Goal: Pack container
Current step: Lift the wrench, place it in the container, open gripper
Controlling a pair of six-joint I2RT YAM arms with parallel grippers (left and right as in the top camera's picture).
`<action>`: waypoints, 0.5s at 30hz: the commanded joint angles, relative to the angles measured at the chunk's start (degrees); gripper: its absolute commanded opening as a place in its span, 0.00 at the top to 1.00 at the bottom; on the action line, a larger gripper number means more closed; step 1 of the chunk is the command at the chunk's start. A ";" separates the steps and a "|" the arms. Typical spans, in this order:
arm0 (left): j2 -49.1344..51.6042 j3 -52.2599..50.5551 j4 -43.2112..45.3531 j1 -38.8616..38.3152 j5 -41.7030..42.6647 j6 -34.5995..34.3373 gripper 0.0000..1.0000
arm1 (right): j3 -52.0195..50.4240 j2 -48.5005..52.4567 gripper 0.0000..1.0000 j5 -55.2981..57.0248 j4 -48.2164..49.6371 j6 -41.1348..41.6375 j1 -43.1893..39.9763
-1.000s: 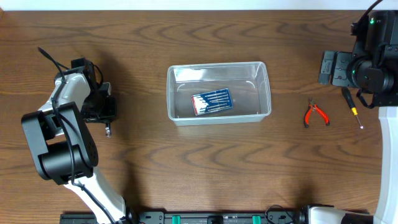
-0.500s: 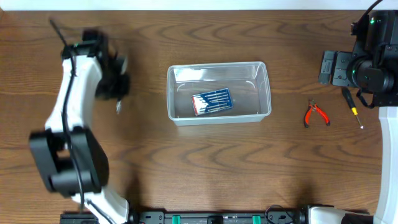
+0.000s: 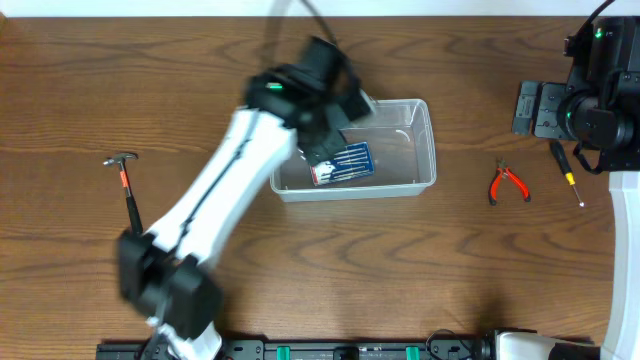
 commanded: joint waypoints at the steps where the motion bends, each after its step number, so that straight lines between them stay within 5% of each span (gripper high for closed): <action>1: 6.16 -0.79 0.63 -0.79 -0.28 4.50 0.94 | 0.26 0.13 0.01 0.15 -0.17 -0.76 -0.20; 14: 18.03 -0.79 2.45 2.60 -0.28 4.24 0.94 | 0.26 0.13 0.01 0.15 -0.66 -0.76 -0.20; 15: 18.03 -0.79 2.43 2.71 -0.28 4.22 0.87 | 0.26 0.13 0.01 0.15 -0.63 -0.76 -0.22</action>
